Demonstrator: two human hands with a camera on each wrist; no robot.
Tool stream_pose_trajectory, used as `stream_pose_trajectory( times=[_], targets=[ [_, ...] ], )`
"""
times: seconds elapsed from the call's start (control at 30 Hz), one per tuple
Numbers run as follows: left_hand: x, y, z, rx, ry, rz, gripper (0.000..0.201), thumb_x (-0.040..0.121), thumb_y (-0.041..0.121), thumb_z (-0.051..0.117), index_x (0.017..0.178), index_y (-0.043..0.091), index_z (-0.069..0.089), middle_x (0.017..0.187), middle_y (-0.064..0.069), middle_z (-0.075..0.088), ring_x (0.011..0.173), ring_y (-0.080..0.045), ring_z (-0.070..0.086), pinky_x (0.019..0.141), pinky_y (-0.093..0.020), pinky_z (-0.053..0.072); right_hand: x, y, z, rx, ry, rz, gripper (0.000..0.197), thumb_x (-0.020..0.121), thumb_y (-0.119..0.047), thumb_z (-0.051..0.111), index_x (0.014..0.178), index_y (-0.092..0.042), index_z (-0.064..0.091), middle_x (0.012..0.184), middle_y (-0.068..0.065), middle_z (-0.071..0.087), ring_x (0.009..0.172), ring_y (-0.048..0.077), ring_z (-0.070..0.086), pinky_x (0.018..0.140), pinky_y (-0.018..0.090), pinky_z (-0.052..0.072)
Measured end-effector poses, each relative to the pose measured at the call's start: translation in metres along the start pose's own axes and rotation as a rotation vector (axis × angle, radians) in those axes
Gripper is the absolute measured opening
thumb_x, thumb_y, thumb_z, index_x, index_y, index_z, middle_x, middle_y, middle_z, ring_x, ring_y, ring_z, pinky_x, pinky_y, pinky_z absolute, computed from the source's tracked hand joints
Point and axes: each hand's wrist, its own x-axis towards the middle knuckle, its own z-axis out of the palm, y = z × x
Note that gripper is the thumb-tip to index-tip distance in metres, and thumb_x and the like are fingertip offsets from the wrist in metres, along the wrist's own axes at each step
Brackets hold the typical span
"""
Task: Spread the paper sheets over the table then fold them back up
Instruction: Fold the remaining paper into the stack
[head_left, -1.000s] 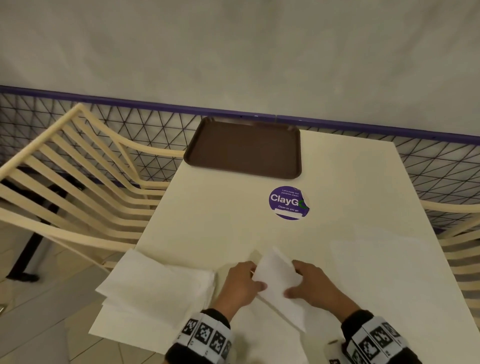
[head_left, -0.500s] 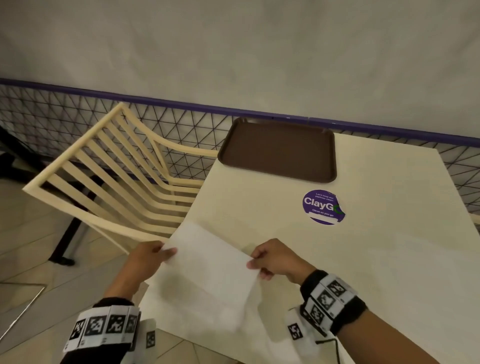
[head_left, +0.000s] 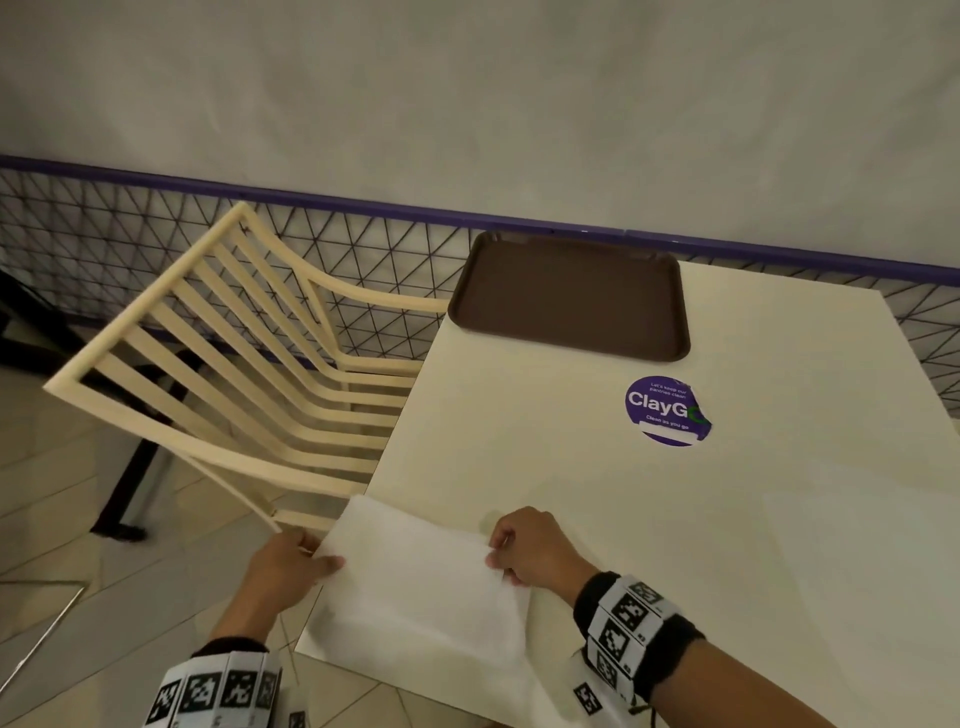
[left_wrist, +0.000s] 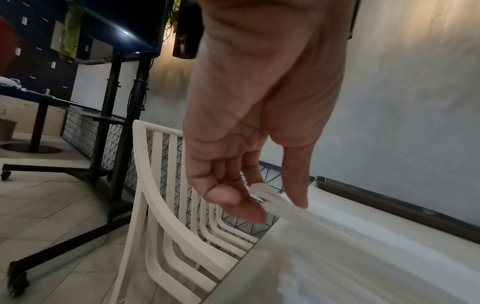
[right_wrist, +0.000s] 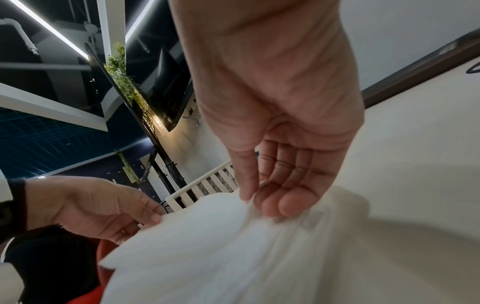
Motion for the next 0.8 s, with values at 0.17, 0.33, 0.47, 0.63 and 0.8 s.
stream_pose_trajectory(
  times=[0.17,0.33,0.47,0.63,0.8],
  targets=[
    [-0.011,0.000,0.007,0.041,0.037,0.103,0.009,0.084,0.013,0.066,0.093,0.011,0.065,0.088,-0.005,0.063,0.082,-0.022,0.057,0.074,-0.029,0.040,-0.009,0.007,-0.006,-0.183,0.161,0.004,0.020,0.085,-0.023,0.064,0.073,-0.022,0.049,0.073,-0.003,0.055,0.063,0.015,0.056,0.059,0.024,0.047],
    [-0.018,-0.005,0.017,0.006,0.077,0.116,0.029,0.088,0.015,0.062,0.116,0.012,0.062,0.115,-0.011,0.062,0.096,-0.023,0.056,0.079,-0.029,0.039,-0.036,0.023,-0.016,-0.322,-0.119,0.167,0.026,0.093,-0.014,0.049,0.068,-0.018,0.046,0.063,0.001,0.056,0.054,0.017,0.059,0.049,0.020,0.047],
    [-0.024,-0.005,0.025,0.117,-0.001,0.124,0.047,0.096,0.019,0.047,0.141,0.013,0.037,0.142,-0.010,0.045,0.129,-0.028,0.044,0.101,-0.034,0.036,-0.035,0.028,-0.011,-0.198,-0.282,0.192,0.029,0.091,-0.006,0.042,0.066,-0.016,0.052,0.062,0.000,0.058,0.043,0.008,0.053,0.044,0.016,0.046],
    [-0.030,-0.005,0.039,0.178,-0.037,0.130,0.050,0.096,0.014,0.046,0.144,0.015,0.031,0.141,-0.011,0.046,0.126,-0.029,0.046,0.098,-0.031,0.035,-0.029,0.033,-0.003,-0.111,-0.242,0.152,0.029,0.092,-0.008,0.043,0.065,-0.015,0.052,0.064,0.000,0.058,0.049,0.009,0.053,0.050,0.017,0.047],
    [-0.028,-0.007,0.041,0.102,-0.027,0.097,0.053,0.090,0.005,0.054,0.140,0.012,0.039,0.139,-0.011,0.049,0.127,-0.029,0.046,0.104,-0.035,0.034,-0.031,0.045,-0.009,-0.053,-0.143,0.096,0.029,0.093,-0.011,0.039,0.068,-0.017,0.054,0.079,0.006,0.065,0.057,0.012,0.057,0.057,0.019,0.049]
  ],
)
